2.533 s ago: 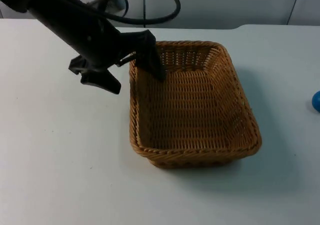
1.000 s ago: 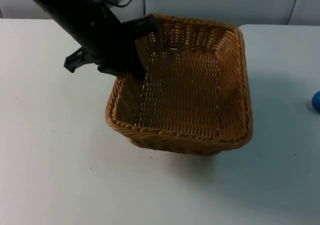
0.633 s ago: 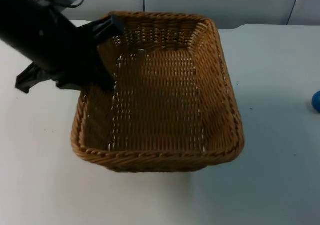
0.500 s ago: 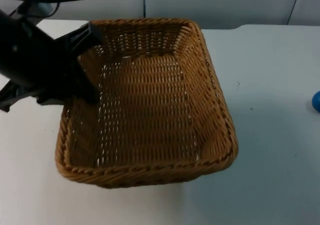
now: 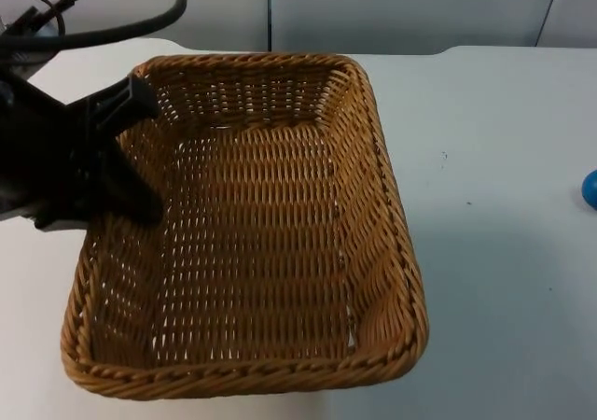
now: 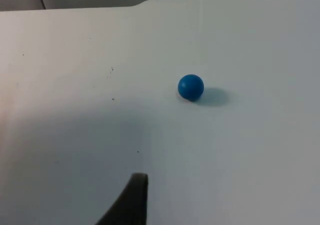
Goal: Pick up the basket with the left hand and place the ball into the basket with the right hand.
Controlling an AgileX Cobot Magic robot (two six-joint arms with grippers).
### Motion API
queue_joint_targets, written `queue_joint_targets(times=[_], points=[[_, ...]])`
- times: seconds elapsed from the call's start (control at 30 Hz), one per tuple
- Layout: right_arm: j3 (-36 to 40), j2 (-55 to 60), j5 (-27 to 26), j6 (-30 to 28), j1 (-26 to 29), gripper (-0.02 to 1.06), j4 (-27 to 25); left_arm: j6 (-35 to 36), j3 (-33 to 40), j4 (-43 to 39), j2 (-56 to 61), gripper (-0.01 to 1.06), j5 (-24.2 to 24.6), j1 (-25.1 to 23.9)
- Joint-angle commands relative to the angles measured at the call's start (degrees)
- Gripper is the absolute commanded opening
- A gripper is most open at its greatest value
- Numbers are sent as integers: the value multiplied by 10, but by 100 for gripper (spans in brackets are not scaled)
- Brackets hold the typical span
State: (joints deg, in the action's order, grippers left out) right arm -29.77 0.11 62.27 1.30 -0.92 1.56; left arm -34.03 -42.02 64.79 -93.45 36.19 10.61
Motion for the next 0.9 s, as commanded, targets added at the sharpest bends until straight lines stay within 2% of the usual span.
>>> queue_joint_targets(times=[0.0,0.17,0.27,0.37,0.5,0.53,0.67,0.7,0.87], points=[[-13,-1,-5,-2,4,104,-2,-1,0,17,8,15,16,-1],[-48,65,-24,-2,4,104,19,-1,0,17,8,15,17,-1],[-77,142,-56,-2,4,104,42,-1,0,17,8,15,18,-1],[-96,199,-78,-2,4,104,43,-1,0,17,8,15,18,-1],[-143,335,-116,-2,4,104,43,-5,0,16,8,15,19,-1],[-143,335,-116,-2,4,104,43,-5,0,16,8,15,19,-1],[-208,480,-141,-2,4,104,48,-5,0,16,8,15,19,-1],[-208,480,-141,-2,4,104,48,-5,0,16,8,15,19,-1],[-315,660,-142,-2,4,103,58,-15,0,16,8,15,29,-1]])
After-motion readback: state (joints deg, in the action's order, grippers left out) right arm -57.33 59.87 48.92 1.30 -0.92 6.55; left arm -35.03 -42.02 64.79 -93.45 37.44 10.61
